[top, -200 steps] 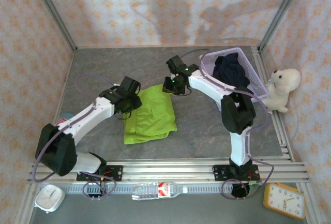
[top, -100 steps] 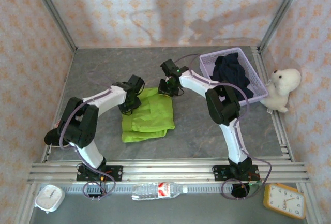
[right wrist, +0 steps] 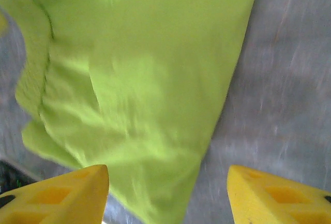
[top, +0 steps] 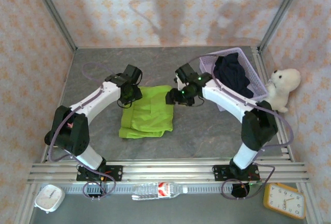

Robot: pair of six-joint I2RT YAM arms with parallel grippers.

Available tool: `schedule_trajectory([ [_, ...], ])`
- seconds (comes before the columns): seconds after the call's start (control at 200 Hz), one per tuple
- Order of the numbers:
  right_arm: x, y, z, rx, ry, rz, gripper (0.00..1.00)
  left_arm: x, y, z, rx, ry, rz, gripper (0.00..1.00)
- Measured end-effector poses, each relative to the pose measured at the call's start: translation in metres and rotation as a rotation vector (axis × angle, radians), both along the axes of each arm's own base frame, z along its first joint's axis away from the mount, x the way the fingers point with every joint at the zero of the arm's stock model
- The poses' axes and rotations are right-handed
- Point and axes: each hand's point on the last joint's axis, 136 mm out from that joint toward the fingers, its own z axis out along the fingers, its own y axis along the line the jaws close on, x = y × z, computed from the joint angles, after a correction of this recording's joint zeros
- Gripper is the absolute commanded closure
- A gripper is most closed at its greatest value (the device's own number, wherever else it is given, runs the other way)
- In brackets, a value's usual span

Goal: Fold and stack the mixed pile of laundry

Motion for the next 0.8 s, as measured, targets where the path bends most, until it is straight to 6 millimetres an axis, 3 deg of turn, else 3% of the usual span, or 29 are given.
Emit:
schedule_trajectory([
  [0.165,-0.07,0.001,-0.05,-0.031,0.196,0.118,0.38,0.001,-0.009,-0.035,-0.003,0.076,0.0,0.6],
  [0.27,-0.095,0.012,-0.067,-0.033,0.264,0.175,0.42,-0.003,-0.007,-0.065,0.022,0.143,0.004,0.6],
  [0.325,-0.099,0.02,-0.071,-0.021,0.269,0.193,0.51,-0.005,-0.006,-0.073,0.03,0.161,0.004,0.6],
  [0.38,-0.098,0.024,-0.074,-0.017,0.271,0.192,0.66,-0.004,-0.006,-0.075,0.031,0.159,0.005,0.61],
  [0.545,-0.093,0.022,-0.082,-0.037,0.254,0.188,0.98,-0.003,-0.004,-0.077,0.052,0.159,-0.002,0.61],
  [0.796,-0.089,-0.003,-0.09,-0.142,0.172,0.202,1.0,0.004,-0.003,-0.078,0.11,0.18,-0.052,0.61],
])
